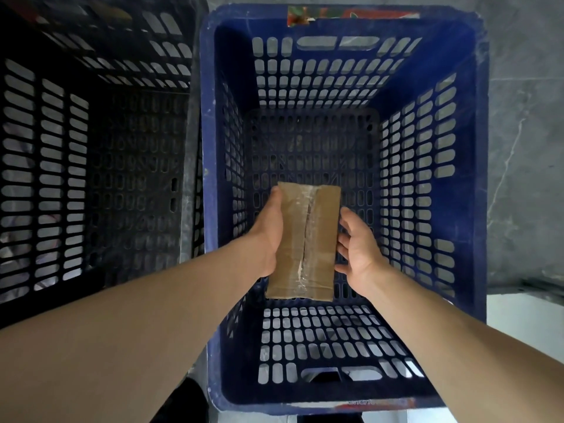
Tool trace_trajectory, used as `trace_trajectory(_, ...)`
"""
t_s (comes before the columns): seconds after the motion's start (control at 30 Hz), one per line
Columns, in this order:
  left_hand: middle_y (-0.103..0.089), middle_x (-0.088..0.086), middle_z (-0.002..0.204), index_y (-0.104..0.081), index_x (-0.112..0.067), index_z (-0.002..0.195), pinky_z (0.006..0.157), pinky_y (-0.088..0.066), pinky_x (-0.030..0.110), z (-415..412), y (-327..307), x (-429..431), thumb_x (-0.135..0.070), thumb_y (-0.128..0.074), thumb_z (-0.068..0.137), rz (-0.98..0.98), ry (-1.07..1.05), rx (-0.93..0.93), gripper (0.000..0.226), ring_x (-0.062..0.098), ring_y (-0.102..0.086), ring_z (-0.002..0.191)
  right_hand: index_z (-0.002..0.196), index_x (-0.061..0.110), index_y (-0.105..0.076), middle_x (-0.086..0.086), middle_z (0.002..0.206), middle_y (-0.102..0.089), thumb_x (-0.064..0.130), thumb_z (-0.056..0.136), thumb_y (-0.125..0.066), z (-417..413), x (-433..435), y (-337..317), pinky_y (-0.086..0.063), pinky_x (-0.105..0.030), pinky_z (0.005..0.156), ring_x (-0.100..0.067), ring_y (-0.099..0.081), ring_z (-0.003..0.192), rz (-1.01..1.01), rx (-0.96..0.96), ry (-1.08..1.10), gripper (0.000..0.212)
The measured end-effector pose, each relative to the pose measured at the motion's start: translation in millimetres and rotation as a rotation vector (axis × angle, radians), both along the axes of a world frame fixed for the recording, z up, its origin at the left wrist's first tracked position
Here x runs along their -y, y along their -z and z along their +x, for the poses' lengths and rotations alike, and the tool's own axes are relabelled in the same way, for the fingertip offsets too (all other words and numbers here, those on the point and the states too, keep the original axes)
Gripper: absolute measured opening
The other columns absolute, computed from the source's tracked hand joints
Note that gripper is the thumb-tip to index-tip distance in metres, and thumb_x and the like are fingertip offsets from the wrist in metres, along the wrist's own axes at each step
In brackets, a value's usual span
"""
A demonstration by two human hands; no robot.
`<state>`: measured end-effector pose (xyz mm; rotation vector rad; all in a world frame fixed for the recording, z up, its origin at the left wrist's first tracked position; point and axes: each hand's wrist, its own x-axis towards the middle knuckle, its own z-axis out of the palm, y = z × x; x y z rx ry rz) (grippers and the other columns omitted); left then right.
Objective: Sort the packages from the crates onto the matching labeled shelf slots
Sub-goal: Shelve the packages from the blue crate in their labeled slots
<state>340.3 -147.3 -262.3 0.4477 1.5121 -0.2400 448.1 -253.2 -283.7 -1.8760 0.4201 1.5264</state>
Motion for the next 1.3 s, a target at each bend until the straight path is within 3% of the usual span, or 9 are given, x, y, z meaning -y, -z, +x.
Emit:
trace_trajectory(0.07,-0.065,0.005,0.105,-0.061,-0.029,0.102,0.098,-0.042,0.049,2.8,-4.4,1.2,-0.081,-0.026,0.091,-0.026,-0.024,0.012,0.064,0.024,-0.061,0.091,0.095,0.039,-0.059,0.012,0.096,-0.064,0.064,0.104,-0.036,-1.3,-3.8,-5.8,-0.040,-0.041,0.085,-0.005,-0.058,0.085,-0.005,0.022,0.035,0.035)
trace_trajectory(0.17,-0.047,0.008,0.152,-0.044,-0.024,0.148,0.116,-0.030,0.058,4.3,-11.7,3.5,-0.091,-0.029,0.082,-0.034,-0.073,0.023,0.095,0.032,-0.048,0.135,0.106,0.034,-0.066,0.002,0.104,-0.071,0.074,0.101,-0.023,0.5,-0.3,-14.4,-0.043,-0.038,0.069,-0.015,-0.063,0.092,-0.018,0.061,0.166,0.059)
trace_trajectory(0.27,-0.061,0.007,0.135,-0.049,-0.018,0.145,0.105,-0.042,0.051,5.5,-25.3,-1.6,-0.083,-0.032,0.089,-0.005,-0.164,0.025,0.088,0.029,-0.058,0.122,0.126,0.018,-0.067,-0.010,0.120,-0.071,0.079,0.097,-0.024,1.0,-0.6,-27.6,-0.049,-0.051,0.090,-0.021,-0.063,0.100,-0.034,0.073,0.331,0.081)
trace_trajectory(0.37,-0.069,0.006,0.105,-0.061,-0.016,0.127,0.095,-0.049,0.045,7.1,-34.1,-4.9,-0.078,-0.037,0.091,0.046,-0.225,0.001,0.076,0.024,-0.065,0.090,0.112,0.011,-0.064,-0.011,0.115,-0.070,0.075,0.099,-0.028,6.0,-3.9,-39.7,-0.047,-0.049,0.082,-0.023,-0.062,0.099,-0.019,0.093,0.377,0.075)
trace_trajectory(0.57,-0.041,0.010,0.157,-0.033,-0.018,0.155,0.122,-0.017,0.056,1.8,-32.6,-4.0,-0.074,-0.035,0.095,0.036,-0.201,-0.009,0.083,0.031,-0.036,0.145,0.101,0.011,-0.061,-0.010,0.108,-0.069,0.070,0.101,-0.035,12.6,-11.0,-43.5,-0.034,-0.064,0.107,-0.024,-0.062,0.101,-0.049,0.130,0.336,0.064)
trace_trajectory(0.67,-0.049,0.008,0.151,-0.041,-0.019,0.152,0.120,-0.018,0.060,-2.2,-26.6,-0.7,-0.072,-0.043,0.094,0.005,-0.166,-0.070,0.079,0.030,-0.041,0.141,0.116,0.015,-0.063,-0.010,0.114,-0.070,0.070,0.101,-0.035,11.1,-7.6,-43.2,-0.039,-0.061,0.104,-0.030,-0.064,0.103,-0.131,0.106,0.281,0.064)
trace_trajectory(0.8,-0.074,0.008,0.109,-0.072,-0.022,0.107,0.104,-0.046,0.053,-10.0,-23.1,10.7,-0.060,-0.051,0.095,0.000,-0.077,-0.049,0.045,0.030,-0.067,0.104,0.118,0.017,-0.069,-0.015,0.112,-0.074,0.074,0.099,-0.037,5.5,7.3,-42.0,-0.052,-0.042,0.071,-0.034,-0.068,0.097,-0.204,0.014,0.199,0.068)
trace_trajectory(1.03,-0.071,0.000,0.061,-0.069,-0.019,0.063,0.068,-0.052,0.032,-15.8,-20.6,18.4,-0.038,-0.055,0.100,0.020,-0.051,-0.048,0.044,0.021,-0.065,0.062,0.088,0.016,-0.065,-0.012,0.091,-0.072,0.045,0.100,-0.051,-1.4,25.5,-49.0,-0.051,-0.043,0.075,-0.032,-0.064,0.095,-0.213,-0.068,0.127,0.035)
trace_trajectory(1.3,-0.070,0.008,0.078,-0.064,-0.011,0.088,0.074,-0.052,0.036,-11.2,-27.5,12.8,-0.054,-0.041,0.103,0.036,-0.177,-0.081,0.050,0.024,-0.064,0.070,0.076,0.016,-0.055,-0.004,0.064,-0.070,0.028,0.098,-0.051,-1.2,29.3,-49.5,-0.052,-0.045,0.076,-0.030,-0.064,0.084,-0.122,-0.038,0.182,0.025)
